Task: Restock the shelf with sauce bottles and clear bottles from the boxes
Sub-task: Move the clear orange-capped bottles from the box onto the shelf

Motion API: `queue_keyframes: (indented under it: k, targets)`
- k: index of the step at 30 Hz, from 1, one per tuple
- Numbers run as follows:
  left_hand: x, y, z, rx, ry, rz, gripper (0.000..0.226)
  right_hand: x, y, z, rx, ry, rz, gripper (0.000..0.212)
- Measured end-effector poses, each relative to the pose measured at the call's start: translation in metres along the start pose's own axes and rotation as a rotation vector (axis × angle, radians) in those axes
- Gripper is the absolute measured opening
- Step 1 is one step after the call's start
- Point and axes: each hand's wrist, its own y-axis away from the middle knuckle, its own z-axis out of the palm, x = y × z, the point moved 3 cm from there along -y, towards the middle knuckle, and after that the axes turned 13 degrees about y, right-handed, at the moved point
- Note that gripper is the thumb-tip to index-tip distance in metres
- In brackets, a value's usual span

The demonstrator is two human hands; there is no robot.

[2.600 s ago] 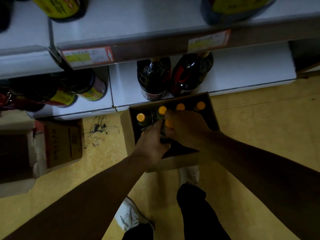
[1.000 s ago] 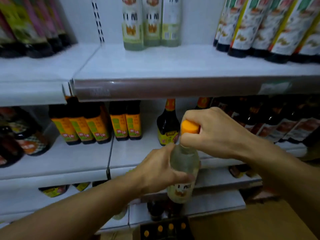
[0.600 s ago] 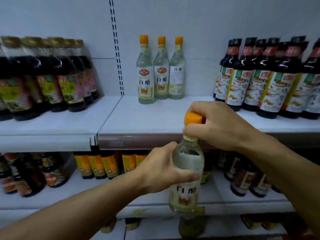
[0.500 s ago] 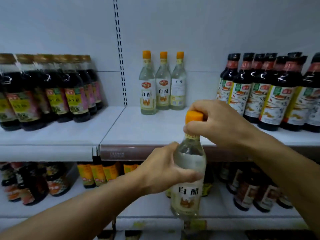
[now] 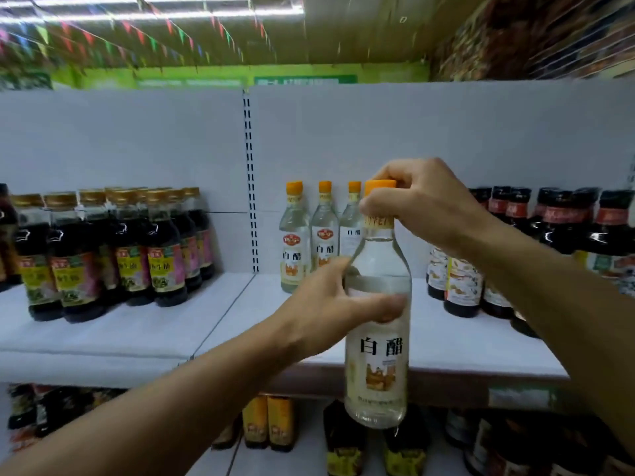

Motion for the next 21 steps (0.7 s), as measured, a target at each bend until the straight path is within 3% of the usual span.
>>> queue_keyframes:
  k: [9, 16, 21]
  targets:
    - [0.000, -0.038, -0.038, 0.051, 0.050, -0.016, 0.061, 0.005, -0.061, 0.009, 0.055, -0.033, 0.005, 0.027]
    - [-0.058, -0.056, -0.081, -0.002, 0.002, -0.093, 0.048, 0.029, -0.099, 0.052, 0.003, 0.059, 0.054, 0.028]
    - [-0.098, -0.070, -0.106, 0.093, -0.315, -0.088, 0.022, 0.051, -0.125, 0.087, -0.043, 0.136, 0.056, 0.028]
